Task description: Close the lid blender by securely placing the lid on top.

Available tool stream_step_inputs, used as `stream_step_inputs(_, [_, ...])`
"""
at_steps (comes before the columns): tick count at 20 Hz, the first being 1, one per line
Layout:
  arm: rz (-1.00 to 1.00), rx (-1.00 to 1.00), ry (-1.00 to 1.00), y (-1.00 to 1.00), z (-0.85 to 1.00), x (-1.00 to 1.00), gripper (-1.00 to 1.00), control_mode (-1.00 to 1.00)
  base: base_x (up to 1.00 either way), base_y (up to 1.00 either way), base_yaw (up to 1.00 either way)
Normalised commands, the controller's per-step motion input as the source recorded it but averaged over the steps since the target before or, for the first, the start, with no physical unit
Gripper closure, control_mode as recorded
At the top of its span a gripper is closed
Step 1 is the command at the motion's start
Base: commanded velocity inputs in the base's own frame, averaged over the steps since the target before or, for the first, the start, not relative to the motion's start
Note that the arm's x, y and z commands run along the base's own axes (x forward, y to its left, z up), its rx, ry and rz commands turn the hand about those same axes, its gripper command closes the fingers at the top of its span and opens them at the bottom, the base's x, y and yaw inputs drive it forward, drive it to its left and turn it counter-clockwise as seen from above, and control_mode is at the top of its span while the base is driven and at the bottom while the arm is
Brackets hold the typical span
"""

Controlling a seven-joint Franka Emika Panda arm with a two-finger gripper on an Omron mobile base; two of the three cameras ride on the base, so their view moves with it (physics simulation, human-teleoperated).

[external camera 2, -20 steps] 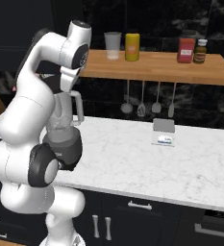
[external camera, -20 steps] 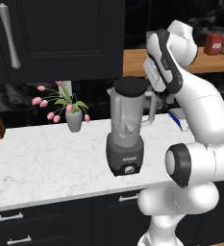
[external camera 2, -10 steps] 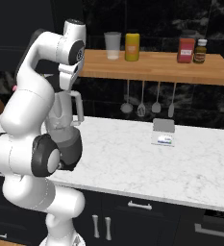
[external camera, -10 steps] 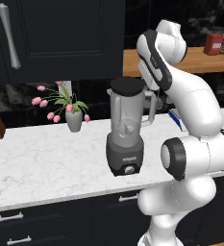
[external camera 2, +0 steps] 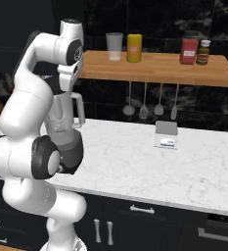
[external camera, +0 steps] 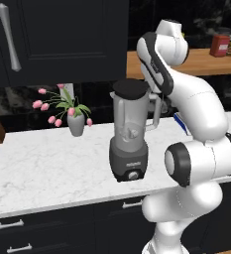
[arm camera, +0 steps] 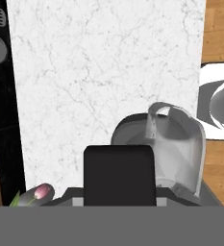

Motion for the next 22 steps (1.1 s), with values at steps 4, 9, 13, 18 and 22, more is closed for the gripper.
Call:
stream_step_inputs(4, [0.00, -0.02, 0.00, 0.36, 0.00, 0.00, 1.00, -1.00, 0.00, 0.00, 0.00])
stream_step_inputs(9, [0.02, -0.02, 0.00, 0.35, 0.00, -0.14, 1.00, -1.00, 0.00, 0.00, 0.00])
stream_step_inputs(13, [0.02, 0.00, 0.00, 0.40, 0.01, -0.01, 1.00, -1.00, 0.00, 0.00, 0.00])
stream_step_inputs(18, [0.00, 0.00, 0.00, 0.09, 0.00, 0.00, 1.00, -1.00, 0.00, 0.00, 0.00])
stream_step_inputs(22, [0.00, 0.00, 0.00, 0.00, 0.00, 0.00, 1.00, -1.00, 0.00, 0.00, 0.00])
